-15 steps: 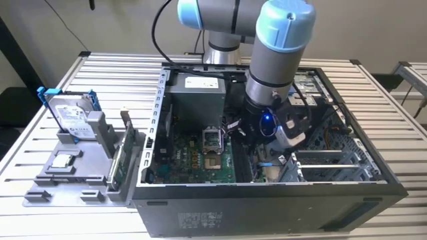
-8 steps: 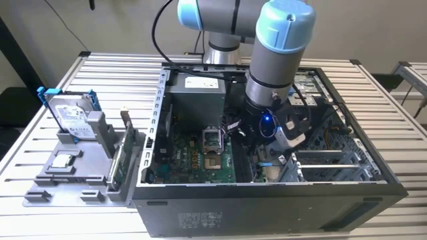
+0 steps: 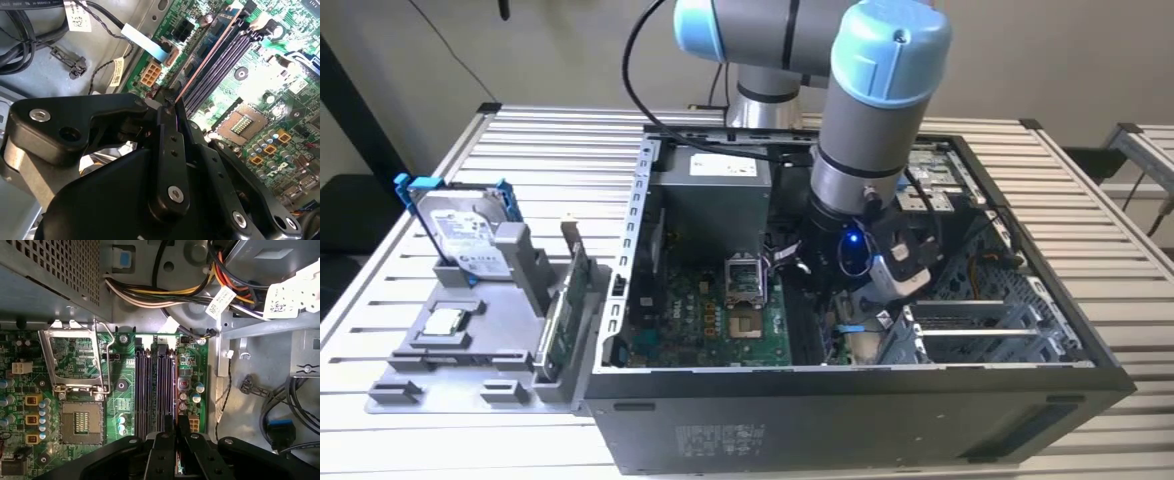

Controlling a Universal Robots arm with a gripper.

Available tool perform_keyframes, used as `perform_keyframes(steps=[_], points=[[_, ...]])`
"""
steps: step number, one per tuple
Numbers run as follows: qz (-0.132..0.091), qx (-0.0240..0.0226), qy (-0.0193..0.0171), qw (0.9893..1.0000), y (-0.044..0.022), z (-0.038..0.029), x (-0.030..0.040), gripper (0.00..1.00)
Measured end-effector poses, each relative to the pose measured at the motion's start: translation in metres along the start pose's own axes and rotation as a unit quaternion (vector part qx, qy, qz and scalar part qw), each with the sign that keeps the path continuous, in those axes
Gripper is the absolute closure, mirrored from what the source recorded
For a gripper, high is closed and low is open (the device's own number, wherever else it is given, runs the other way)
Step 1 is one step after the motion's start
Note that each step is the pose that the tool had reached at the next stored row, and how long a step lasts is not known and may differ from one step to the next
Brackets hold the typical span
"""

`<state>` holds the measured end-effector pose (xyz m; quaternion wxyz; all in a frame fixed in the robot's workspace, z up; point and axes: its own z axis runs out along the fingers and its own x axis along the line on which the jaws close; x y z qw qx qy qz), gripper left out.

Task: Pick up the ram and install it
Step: 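Insert the ram into the slot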

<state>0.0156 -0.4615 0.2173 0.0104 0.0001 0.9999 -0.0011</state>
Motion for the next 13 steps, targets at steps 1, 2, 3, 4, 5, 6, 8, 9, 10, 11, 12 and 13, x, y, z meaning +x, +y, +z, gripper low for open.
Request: perform_keyframes(steps=[1,2,3,4,5,6,8,9,10,11,12,13], points=[[0.000,0.0000,0.0000,1.0000,-0.0001,0.0000,0.0002,0.85],[0.000,0.0000,0.0000,1.0000,-0.0001,0.0000,0.0003,0.85],[0.000,0.0000,0.0000,1.0000,-0.0001,0.0000,0.0005,0.85],[0.000,0.0000,0.0000,1.0000,-0.0002,0.0000,0.0008,0.85],[0.000,0.0000,0.0000,1.0000,-0.0002,0.0000,0.0012,0.85],[0.000,0.0000,0.0000,1.0000,-0.0002,0.0000,0.0014,0.85],[0.000,0.0000,0.0000,1.0000,-0.0002,0.0003,0.0017,0.85],[0.000,-0.0001,0.0000,1.0000,-0.0002,0.0008,0.0017,0.85],[0.000,-0.0001,0.0000,1.0000,-0.0001,0.0012,0.0017,0.85],[0.000,0.0000,0.0000,1.0000,-0.0001,0.0018,0.0017,0.85],[0.000,0.0000,0.0000,1.0000,0.0000,0.0026,0.0018,0.85],[0.000,0.0001,0.0000,1.0000,0.0003,0.0031,0.0018,0.85]])
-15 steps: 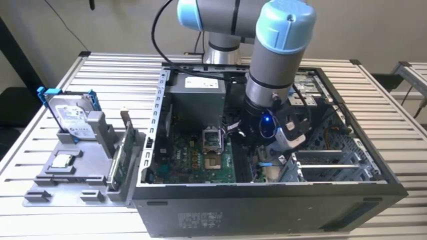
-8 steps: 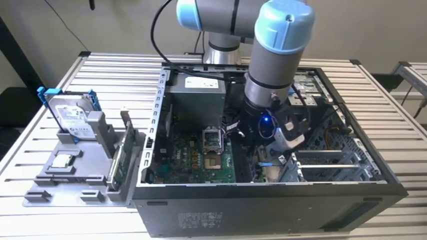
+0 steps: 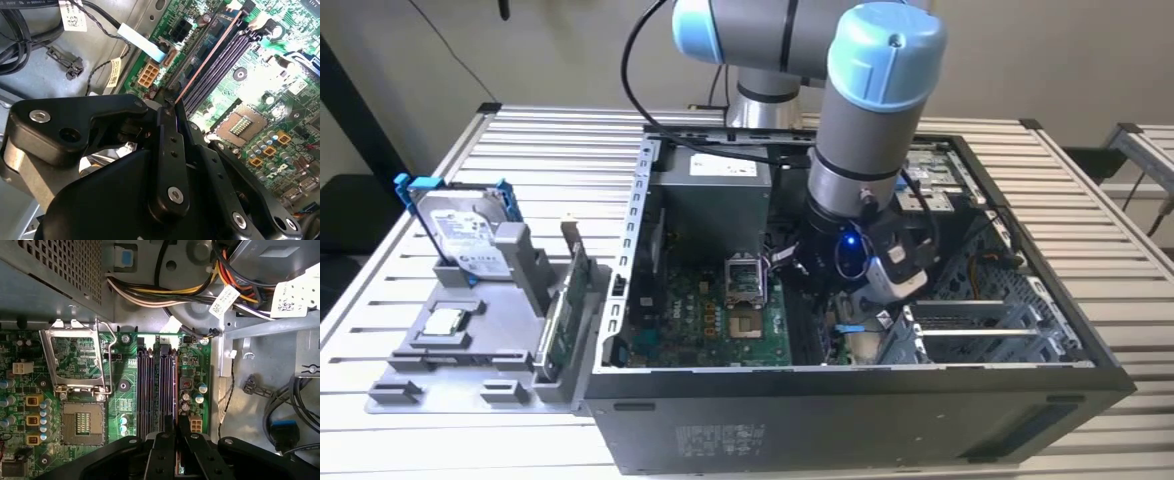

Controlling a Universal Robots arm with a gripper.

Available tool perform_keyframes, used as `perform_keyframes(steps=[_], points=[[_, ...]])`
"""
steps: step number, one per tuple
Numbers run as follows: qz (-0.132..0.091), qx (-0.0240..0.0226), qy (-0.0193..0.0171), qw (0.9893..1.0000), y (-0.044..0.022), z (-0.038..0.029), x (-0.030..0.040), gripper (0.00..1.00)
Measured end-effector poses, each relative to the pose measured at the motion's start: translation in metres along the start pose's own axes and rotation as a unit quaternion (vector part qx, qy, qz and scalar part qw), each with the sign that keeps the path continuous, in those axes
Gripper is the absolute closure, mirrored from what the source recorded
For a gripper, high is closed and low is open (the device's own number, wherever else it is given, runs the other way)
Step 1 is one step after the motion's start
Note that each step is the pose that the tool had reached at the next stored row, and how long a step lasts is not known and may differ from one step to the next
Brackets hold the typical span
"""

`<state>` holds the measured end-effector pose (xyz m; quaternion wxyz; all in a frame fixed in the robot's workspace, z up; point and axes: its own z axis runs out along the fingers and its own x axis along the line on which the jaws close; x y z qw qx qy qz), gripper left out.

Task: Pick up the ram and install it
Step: 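Insert the ram into the slot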

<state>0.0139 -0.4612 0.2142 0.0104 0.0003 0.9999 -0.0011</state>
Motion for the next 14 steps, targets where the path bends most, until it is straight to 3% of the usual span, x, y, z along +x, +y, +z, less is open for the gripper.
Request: perform_keyframes(steps=[14], points=[[0.002,-0.0001,0.0000,1.0000,0.0034,0.0010,0.0000,0.85]])
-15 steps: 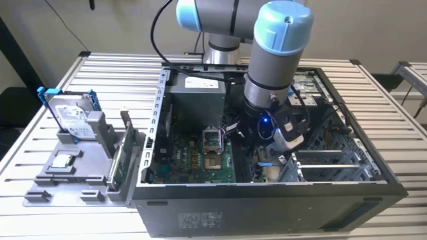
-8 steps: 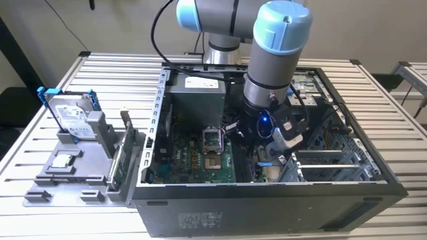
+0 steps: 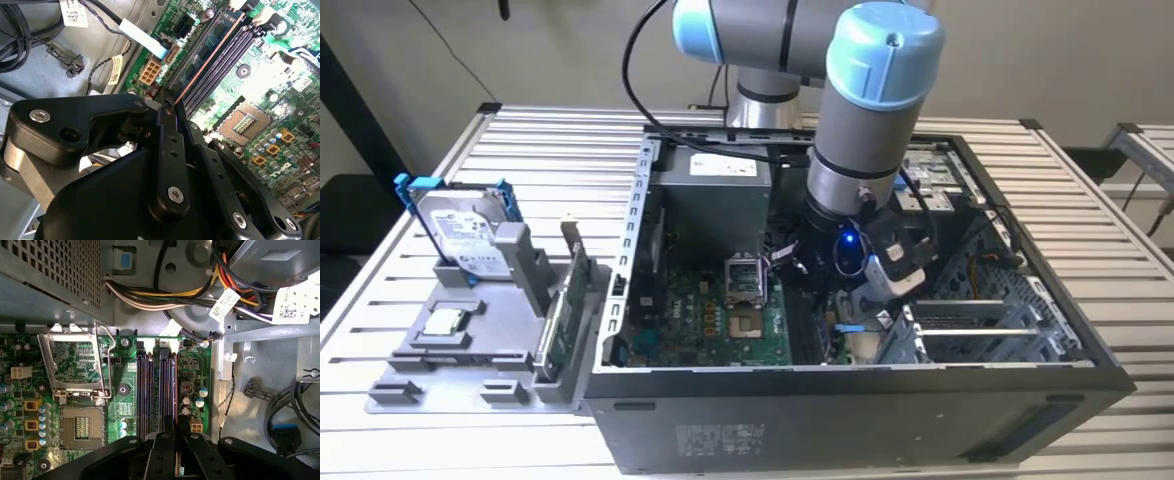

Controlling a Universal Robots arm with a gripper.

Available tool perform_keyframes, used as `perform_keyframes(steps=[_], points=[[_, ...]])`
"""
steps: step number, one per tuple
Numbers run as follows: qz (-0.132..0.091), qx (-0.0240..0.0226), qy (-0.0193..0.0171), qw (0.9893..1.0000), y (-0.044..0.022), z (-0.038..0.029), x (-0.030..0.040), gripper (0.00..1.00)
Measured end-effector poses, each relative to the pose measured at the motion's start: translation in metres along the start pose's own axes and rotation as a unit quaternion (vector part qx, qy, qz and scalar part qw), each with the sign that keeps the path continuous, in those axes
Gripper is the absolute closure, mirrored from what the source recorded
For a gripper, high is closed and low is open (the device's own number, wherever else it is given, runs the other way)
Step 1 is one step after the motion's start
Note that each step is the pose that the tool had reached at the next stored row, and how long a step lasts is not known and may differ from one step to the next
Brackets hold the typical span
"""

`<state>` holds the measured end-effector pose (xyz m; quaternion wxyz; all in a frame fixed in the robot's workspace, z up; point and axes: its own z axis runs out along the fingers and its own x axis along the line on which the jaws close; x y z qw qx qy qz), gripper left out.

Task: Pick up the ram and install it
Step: 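Insert the ram into the slot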

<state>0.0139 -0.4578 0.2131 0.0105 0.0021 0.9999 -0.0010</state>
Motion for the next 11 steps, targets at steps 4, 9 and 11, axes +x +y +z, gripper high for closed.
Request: perform_keyframes(steps=[4,9,11], points=[[0.000,0.0000,0.0000,1.0000,0.0000,0.0000,0.0000,0.85],[0.000,0.0000,0.0000,1.0000,-0.0001,0.0000,0.0002,0.85],[0.000,0.0000,0.0000,1.0000,-0.0001,0.0000,0.0008,0.85]])
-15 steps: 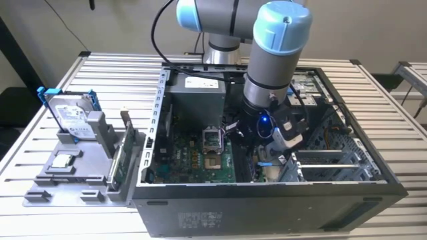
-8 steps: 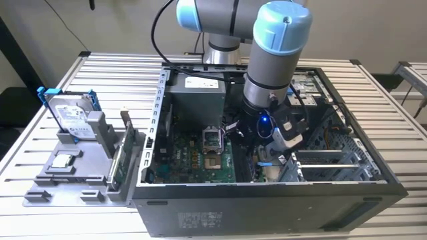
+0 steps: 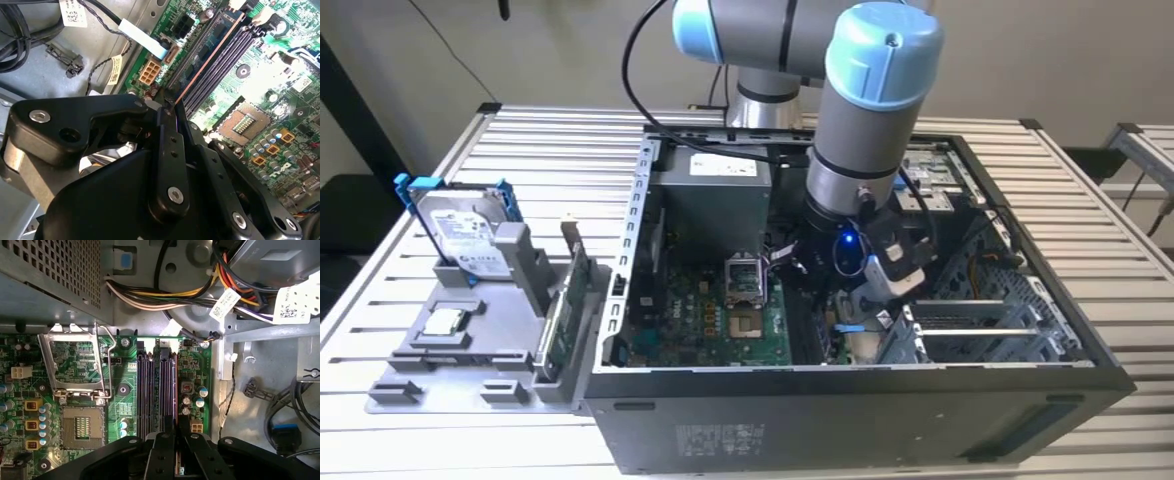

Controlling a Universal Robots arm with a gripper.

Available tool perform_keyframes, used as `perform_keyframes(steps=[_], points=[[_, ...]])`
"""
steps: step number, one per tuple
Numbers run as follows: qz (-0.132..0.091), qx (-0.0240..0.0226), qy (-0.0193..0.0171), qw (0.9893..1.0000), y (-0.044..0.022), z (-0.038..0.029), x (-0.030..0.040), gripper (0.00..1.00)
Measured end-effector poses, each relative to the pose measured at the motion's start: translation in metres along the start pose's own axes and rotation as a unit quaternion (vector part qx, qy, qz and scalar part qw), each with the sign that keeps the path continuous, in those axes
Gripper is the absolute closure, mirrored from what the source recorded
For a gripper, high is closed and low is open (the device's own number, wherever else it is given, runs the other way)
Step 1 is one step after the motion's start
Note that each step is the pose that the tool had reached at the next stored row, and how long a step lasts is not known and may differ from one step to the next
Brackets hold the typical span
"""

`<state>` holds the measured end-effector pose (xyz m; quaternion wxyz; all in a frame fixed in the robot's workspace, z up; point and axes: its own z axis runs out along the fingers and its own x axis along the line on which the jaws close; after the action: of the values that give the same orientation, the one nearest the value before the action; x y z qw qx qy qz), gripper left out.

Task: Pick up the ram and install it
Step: 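Insert the ram into the slot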

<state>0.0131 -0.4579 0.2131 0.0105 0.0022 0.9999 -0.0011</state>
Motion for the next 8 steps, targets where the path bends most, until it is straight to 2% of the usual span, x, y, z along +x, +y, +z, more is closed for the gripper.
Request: perform_keyframes(steps=[8], points=[[0.000,0.0002,-0.0008,1.0000,0.0003,-0.0002,0.0003,0.85]])
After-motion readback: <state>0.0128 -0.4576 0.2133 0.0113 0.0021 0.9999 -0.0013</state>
